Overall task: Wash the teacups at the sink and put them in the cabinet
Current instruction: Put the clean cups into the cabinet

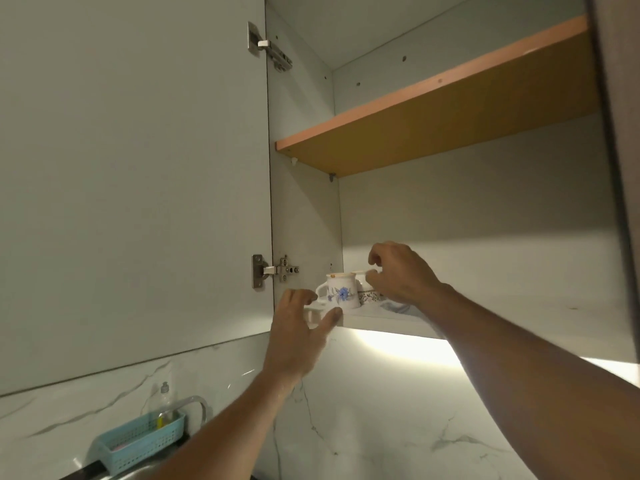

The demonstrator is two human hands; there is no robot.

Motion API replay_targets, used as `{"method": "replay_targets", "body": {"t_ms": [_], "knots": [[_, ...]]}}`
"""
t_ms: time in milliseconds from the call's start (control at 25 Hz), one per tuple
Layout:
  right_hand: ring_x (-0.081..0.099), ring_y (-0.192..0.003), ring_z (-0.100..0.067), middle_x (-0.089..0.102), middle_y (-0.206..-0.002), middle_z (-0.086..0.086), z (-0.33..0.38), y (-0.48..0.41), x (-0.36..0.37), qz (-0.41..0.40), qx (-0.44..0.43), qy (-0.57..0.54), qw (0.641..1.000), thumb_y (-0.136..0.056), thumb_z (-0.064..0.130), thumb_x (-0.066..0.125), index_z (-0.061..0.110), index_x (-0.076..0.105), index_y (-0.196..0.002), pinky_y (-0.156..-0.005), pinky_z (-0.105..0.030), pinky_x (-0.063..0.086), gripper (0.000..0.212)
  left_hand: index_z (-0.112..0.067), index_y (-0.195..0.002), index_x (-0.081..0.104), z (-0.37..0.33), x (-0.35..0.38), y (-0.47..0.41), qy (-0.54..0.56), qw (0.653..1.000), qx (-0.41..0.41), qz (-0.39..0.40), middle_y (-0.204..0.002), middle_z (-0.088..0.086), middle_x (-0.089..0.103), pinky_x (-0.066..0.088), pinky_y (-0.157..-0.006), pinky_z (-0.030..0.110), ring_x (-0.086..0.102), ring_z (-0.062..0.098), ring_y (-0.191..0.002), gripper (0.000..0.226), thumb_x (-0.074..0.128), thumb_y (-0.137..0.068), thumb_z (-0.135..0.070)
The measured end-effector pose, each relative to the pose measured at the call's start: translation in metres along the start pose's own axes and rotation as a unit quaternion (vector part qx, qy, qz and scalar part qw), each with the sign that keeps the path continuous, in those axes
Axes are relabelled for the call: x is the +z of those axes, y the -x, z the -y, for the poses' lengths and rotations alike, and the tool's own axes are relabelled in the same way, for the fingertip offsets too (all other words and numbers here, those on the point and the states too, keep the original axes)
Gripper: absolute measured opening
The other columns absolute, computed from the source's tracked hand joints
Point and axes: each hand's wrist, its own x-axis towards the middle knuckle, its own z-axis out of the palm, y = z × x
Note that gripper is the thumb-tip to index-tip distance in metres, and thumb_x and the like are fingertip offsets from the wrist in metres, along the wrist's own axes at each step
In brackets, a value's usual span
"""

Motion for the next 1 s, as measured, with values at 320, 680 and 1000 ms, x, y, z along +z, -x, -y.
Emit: {"method": "replay_targets", "body": {"t_ms": [320, 680, 1000], "knots": [[0.063, -0.101, -0.018, 0.064, -0.119, 0.005, 0.07, 0.145, 0.064, 0.011, -0.118, -0.089, 0.989, -0.095, 0.027, 0.055, 0.021, 0.064, -0.121, -0.082, -0.03, 0.048, 0.028, -0.015, -0.096, 0.066, 0.042, -0.023, 0.12, -0.222, 0.972, 0.06, 0.04, -0.097, -0.001, 0.061, 0.053, -0.083, 0.04, 0.059, 0.023, -0.094, 0.043, 0.051, -0.089, -0.055], [0.061, -0.111, -0.029, 0.064, -0.122, -0.005, 0.054, 0.256, 0.268, 0.304, -0.018, -0.09, 0.948, -0.087, 0.022, 0.057, 0.016, 0.062, -0.123, -0.087, -0.038, 0.053, 0.037, -0.013, -0.096, 0.071, 0.172, -0.057, 0.244, -0.301, 0.924, -0.121, 0.202, -0.097, 0.006, 0.065, 0.051, -0.077, 0.039, 0.061, 0.031, -0.093, 0.039, 0.059, -0.087, -0.049], [0.052, -0.13, -0.028, 0.055, -0.143, -0.009, 0.051, 0.283, 0.43, 0.459, 0.038, -0.118, 0.88, -0.088, 0.022, 0.066, 0.014, 0.052, -0.139, -0.104, -0.035, 0.045, 0.053, -0.013, -0.126, 0.062, 0.291, -0.023, 0.307, -0.278, 0.867, -0.278, 0.306, -0.127, 0.009, 0.057, 0.048, -0.096, 0.042, 0.056, 0.03, -0.117, 0.05, 0.063, -0.092, -0.049]]}}
